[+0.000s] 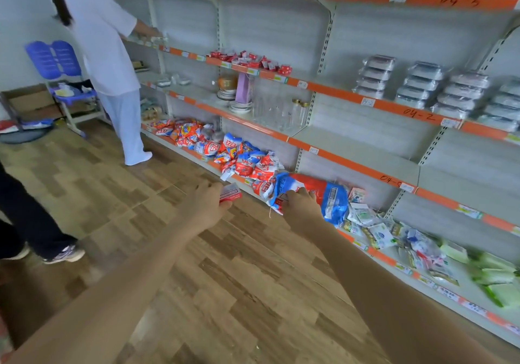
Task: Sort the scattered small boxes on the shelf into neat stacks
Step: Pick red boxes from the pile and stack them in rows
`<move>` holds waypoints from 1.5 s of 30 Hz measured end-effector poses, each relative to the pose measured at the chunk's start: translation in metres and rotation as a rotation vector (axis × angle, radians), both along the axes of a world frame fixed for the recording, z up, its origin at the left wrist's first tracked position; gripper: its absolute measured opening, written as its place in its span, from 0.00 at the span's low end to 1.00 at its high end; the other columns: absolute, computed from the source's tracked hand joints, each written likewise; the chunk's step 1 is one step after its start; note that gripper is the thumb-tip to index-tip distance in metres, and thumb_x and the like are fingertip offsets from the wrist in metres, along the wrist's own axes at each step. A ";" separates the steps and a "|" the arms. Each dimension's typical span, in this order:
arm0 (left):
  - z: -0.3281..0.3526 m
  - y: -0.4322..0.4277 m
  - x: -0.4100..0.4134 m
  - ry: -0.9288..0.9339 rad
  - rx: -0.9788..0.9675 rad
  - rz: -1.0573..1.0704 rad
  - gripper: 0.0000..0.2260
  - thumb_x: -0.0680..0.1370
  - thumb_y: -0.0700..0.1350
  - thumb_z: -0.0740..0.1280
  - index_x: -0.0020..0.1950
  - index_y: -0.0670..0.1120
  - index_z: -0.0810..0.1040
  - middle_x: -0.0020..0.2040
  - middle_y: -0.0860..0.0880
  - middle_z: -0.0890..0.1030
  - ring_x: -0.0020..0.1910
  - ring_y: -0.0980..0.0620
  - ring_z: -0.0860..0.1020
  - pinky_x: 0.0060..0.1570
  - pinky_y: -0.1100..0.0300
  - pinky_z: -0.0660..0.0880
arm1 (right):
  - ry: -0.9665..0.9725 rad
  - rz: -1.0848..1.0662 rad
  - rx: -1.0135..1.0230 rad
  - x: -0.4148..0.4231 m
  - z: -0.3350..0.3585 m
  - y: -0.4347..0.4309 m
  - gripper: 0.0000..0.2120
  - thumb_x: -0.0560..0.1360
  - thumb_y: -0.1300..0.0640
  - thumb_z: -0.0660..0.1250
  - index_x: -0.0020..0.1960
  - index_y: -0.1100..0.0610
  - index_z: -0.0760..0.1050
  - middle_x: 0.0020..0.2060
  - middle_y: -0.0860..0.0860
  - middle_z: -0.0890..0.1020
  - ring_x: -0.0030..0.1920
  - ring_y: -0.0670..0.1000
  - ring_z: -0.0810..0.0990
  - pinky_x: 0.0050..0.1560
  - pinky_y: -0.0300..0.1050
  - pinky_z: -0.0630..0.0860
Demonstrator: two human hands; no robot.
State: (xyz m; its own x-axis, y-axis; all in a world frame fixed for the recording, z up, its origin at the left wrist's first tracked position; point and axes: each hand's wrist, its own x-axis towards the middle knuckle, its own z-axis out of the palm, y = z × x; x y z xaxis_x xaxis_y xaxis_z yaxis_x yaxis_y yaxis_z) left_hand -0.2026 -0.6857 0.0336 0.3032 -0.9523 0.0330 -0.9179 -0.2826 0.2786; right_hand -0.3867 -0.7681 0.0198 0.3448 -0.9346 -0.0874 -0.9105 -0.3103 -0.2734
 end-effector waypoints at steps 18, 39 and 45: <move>0.001 -0.273 0.069 -0.008 -0.027 -0.130 0.20 0.78 0.54 0.61 0.66 0.44 0.68 0.61 0.42 0.70 0.61 0.42 0.68 0.55 0.52 0.70 | 0.017 -0.034 -0.057 0.078 0.015 -0.255 0.13 0.76 0.60 0.56 0.58 0.63 0.69 0.58 0.59 0.71 0.62 0.60 0.66 0.60 0.52 0.65; -0.007 -0.548 0.159 0.058 -0.061 0.004 0.18 0.76 0.52 0.64 0.62 0.45 0.72 0.52 0.44 0.73 0.52 0.45 0.73 0.47 0.53 0.73 | -0.016 0.133 -0.081 0.176 0.014 -0.555 0.15 0.77 0.58 0.57 0.61 0.63 0.68 0.59 0.60 0.70 0.61 0.59 0.66 0.60 0.52 0.67; 0.010 -0.621 0.189 0.033 -0.082 0.083 0.22 0.77 0.52 0.63 0.69 0.47 0.68 0.61 0.43 0.72 0.59 0.42 0.70 0.54 0.49 0.73 | -0.067 0.181 -0.112 0.206 0.029 -0.643 0.15 0.76 0.61 0.58 0.62 0.62 0.69 0.59 0.60 0.70 0.61 0.61 0.66 0.60 0.53 0.66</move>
